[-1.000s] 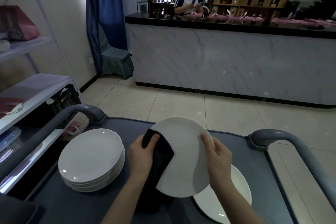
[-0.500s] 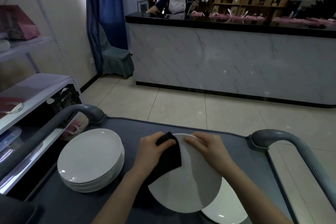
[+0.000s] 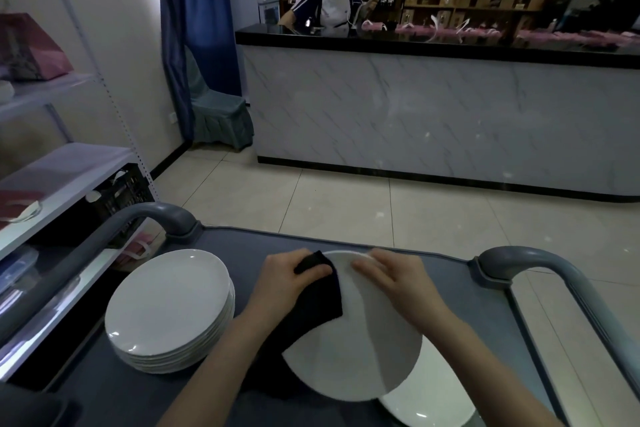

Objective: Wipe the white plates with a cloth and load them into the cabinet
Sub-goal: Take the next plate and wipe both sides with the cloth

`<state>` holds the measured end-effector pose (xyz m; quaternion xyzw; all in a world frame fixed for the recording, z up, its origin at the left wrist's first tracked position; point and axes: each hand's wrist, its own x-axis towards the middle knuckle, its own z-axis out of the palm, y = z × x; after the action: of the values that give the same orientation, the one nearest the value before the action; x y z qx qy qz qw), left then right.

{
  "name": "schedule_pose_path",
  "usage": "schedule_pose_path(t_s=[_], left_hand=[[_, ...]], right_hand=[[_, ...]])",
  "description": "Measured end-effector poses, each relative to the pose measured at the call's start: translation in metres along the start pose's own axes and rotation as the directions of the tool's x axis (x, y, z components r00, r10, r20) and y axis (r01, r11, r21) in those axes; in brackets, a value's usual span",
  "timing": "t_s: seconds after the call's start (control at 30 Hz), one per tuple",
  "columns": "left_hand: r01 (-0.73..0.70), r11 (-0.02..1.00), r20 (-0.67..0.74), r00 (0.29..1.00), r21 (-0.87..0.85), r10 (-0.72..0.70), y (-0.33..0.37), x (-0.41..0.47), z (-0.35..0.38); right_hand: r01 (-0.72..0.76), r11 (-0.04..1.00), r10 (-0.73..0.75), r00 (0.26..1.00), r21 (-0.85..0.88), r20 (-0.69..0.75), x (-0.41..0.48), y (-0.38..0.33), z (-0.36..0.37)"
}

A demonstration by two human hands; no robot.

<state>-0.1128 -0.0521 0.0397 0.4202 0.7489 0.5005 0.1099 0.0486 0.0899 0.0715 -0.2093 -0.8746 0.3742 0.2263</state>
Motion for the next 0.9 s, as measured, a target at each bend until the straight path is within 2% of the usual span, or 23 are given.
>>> schedule_pose_path(t_s=[0.07,0.13,0.17,0.23,0.3,0.33,0.4,0.47,0.53,0.6,0.63,0.7,0.77,0.83,0.9], left_hand=[[-0.021,1.0,0.016,1.0,0.009,0.021,0.002,0.002,0.004],[0.053,0.998,-0.13,0.99,-0.046,-0.059,-0.003,-0.003,0.006],[0.119,0.988,-0.218,0.966,-0.1,-0.139,-0.007,-0.007,0.007],[0.25,0.936,-0.338,0.883,-0.249,-0.325,-0.013,-0.017,0.012],[0.338,0.883,-0.38,0.809,-0.325,-0.449,-0.017,-0.025,0.019],[0.354,0.877,-0.379,0.801,-0.325,-0.464,-0.02,-0.028,0.02],[0.331,0.897,-0.36,0.831,-0.292,-0.424,-0.023,-0.03,0.016],[0.254,0.938,-0.321,0.891,-0.237,-0.322,-0.023,-0.027,0.007],[0.141,0.981,-0.212,0.963,-0.133,-0.167,-0.018,-0.018,0.004],[0.038,0.999,-0.093,0.995,-0.033,-0.041,-0.01,-0.011,0.008],[0.017,1.0,-0.074,0.997,-0.017,-0.018,-0.008,-0.009,0.011],[0.045,0.997,-0.117,0.992,-0.063,-0.052,-0.008,-0.01,0.013],[0.131,0.979,-0.215,0.963,-0.157,-0.163,-0.013,-0.016,0.013],[0.218,0.945,-0.299,0.91,-0.245,-0.288,-0.017,-0.027,0.015],[0.282,0.913,-0.32,0.871,-0.294,-0.373,-0.021,-0.039,0.017]], right_hand=[[0.042,0.999,-0.041,0.999,-0.026,0.02,0.002,-0.002,0.002],[0.015,0.998,-0.009,0.996,0.068,-0.092,0.0,-0.002,0.002],[-0.02,0.989,0.048,0.981,0.15,-0.186,-0.003,-0.001,0.005],[-0.128,0.932,0.249,0.906,0.339,-0.342,-0.009,0.002,0.015],[-0.226,0.868,0.401,0.843,0.442,-0.358,-0.015,0.006,0.028],[-0.251,0.865,0.413,0.848,0.434,-0.333,-0.018,0.009,0.031],[-0.242,0.906,0.346,0.896,0.346,-0.279,-0.02,0.011,0.023],[-0.171,0.948,0.23,0.951,0.267,-0.208,-0.015,0.009,0.005],[-0.109,0.985,0.116,0.992,0.132,-0.045,-0.006,0.004,-0.004],[-0.003,0.996,0.013,0.993,-0.084,0.119,0.002,-0.001,0.001],[0.037,0.991,-0.019,0.99,-0.13,0.14,0.004,-0.001,0.003],[0.036,0.996,-0.031,0.997,-0.077,0.065,0.004,0.0,0.004],[-0.025,0.997,0.034,0.993,0.076,-0.113,-0.004,0.006,0.006],[-0.142,0.947,0.225,0.933,0.289,-0.281,-0.012,0.011,0.014],[-0.229,0.882,0.372,0.874,0.412,-0.312,-0.019,0.014,0.024]])
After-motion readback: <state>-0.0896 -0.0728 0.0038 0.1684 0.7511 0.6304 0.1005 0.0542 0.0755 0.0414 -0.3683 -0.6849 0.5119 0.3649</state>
